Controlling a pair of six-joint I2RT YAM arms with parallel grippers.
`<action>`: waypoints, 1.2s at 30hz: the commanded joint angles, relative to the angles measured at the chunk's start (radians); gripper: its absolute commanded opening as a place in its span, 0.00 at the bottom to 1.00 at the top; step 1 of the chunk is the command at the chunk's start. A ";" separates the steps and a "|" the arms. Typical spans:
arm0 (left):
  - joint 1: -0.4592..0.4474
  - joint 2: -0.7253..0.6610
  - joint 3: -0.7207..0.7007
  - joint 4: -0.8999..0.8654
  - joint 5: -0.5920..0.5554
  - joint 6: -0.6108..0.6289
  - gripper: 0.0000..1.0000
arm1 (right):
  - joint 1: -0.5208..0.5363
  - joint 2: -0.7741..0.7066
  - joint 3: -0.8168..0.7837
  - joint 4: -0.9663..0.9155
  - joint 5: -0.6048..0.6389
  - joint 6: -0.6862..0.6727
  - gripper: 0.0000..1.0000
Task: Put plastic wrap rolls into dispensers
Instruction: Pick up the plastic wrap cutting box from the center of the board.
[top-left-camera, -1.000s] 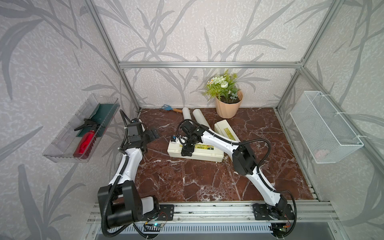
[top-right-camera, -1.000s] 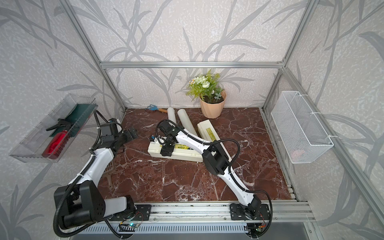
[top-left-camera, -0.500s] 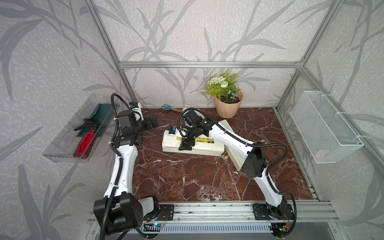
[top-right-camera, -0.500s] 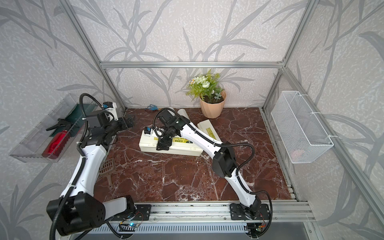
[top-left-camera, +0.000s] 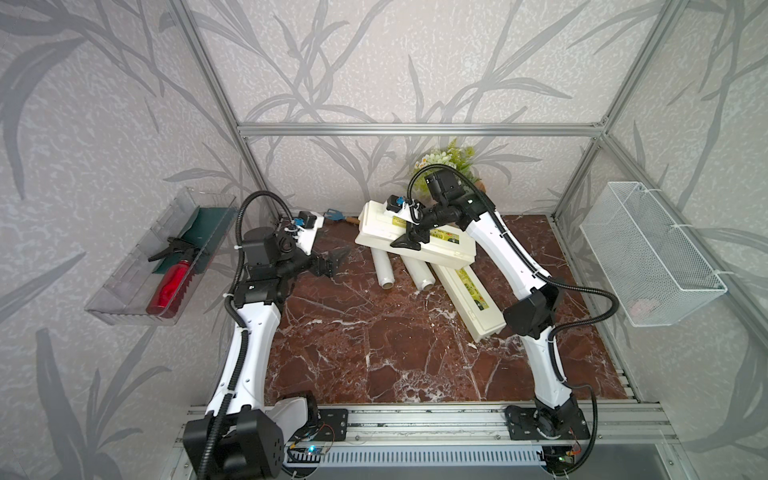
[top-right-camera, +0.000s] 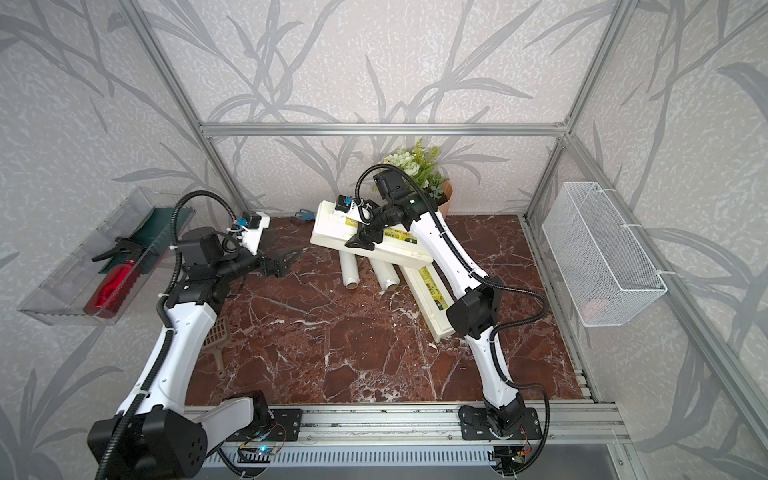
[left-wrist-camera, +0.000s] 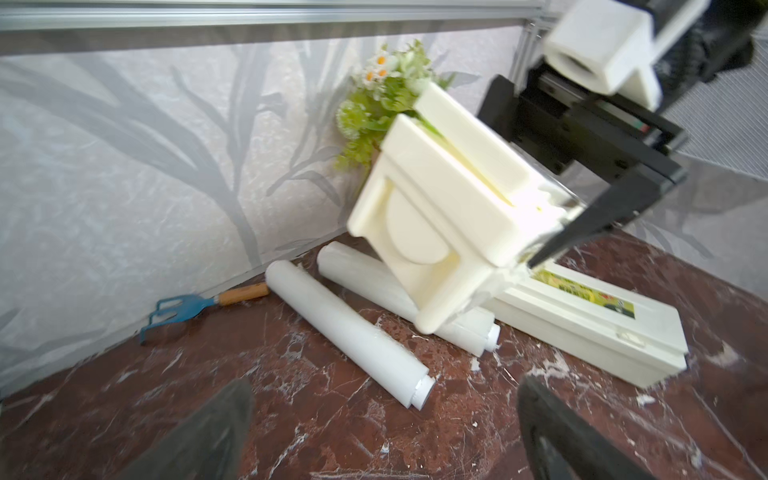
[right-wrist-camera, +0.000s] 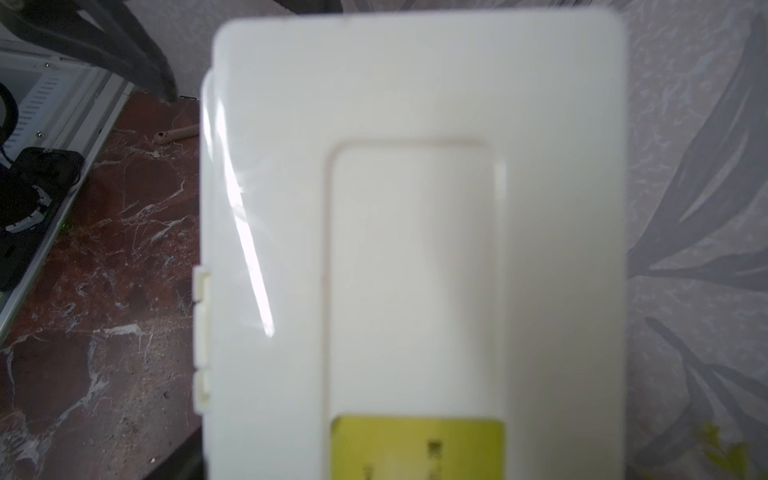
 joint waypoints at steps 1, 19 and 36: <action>-0.050 -0.005 -0.030 0.068 0.067 0.169 0.99 | 0.015 -0.065 -0.020 -0.083 -0.109 -0.123 0.67; -0.208 0.181 -0.020 0.210 0.088 0.284 0.99 | 0.024 -0.211 -0.280 -0.090 -0.189 -0.293 0.68; -0.257 0.201 -0.024 0.175 0.144 0.310 0.76 | 0.021 -0.251 -0.329 -0.063 -0.228 -0.262 0.77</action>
